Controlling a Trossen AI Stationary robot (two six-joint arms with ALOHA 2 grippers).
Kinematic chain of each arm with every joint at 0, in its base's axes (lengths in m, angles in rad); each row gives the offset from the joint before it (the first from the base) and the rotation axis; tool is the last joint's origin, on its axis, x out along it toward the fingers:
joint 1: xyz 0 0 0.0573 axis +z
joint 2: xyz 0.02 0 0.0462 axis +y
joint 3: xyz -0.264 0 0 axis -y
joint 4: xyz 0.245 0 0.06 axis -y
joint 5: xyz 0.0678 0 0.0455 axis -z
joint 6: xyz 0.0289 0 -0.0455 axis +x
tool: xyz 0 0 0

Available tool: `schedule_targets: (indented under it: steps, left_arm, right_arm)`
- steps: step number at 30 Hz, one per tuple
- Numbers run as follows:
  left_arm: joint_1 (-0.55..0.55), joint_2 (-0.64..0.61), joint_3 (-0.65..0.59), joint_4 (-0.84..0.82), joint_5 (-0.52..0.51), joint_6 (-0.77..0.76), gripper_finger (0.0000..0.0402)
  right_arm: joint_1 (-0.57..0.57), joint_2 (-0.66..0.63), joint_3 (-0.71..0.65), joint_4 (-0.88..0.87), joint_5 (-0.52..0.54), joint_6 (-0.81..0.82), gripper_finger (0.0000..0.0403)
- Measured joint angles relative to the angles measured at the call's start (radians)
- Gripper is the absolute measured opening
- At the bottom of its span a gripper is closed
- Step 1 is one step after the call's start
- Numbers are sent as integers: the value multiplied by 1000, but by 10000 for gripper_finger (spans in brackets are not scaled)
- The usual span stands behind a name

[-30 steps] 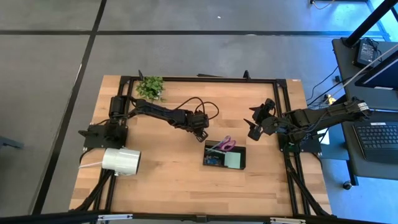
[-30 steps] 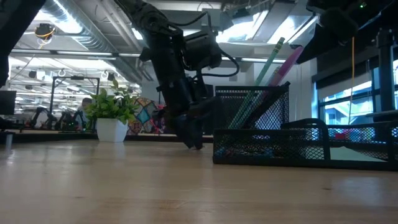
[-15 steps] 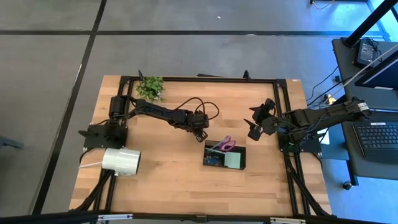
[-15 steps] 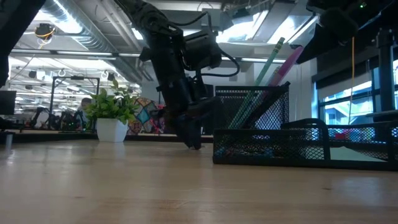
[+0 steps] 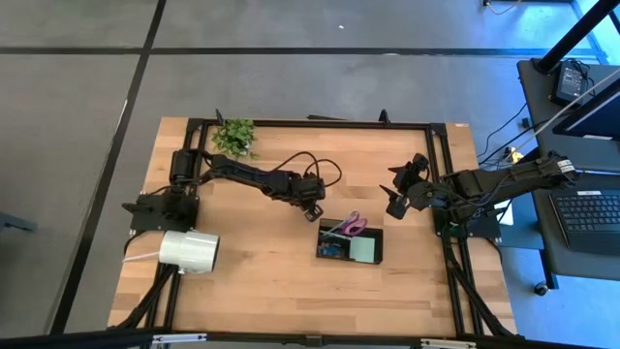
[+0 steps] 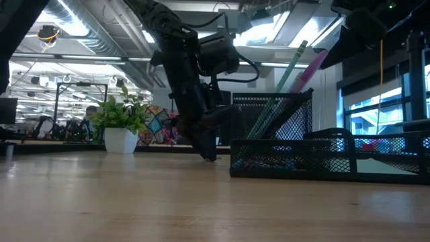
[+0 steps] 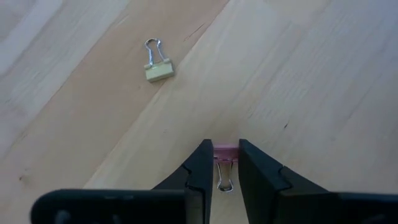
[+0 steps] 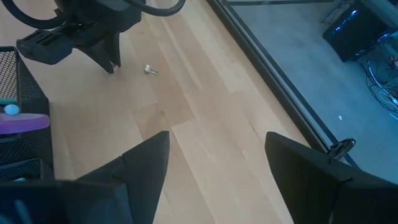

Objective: Pick and place office supplies into organizer
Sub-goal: Put the pink binder clip into the desk organizer

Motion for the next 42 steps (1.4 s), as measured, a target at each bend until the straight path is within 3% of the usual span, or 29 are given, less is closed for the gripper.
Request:
schedule_targets:
  steps: [7,23,30,36,42]
  left_arm:
    - [-3,-55,-9,-30,52,71,54]
    - [-43,-373,-3,-121,84,109,54]
    - [-158,-479,-2,-94,82,118,54]
    - [-301,-472,-1,21,73,134,54]
    - [-440,-407,-47,220,-74,219,54]
  right_arm:
    - [0,0,0,0,0,0,268]
    - [0,0,0,-2,0,0,268]
    - [0,0,0,6,0,5,268]
    - [0,0,0,5,-1,63,268]
    - [0,0,0,5,-1,111,268]
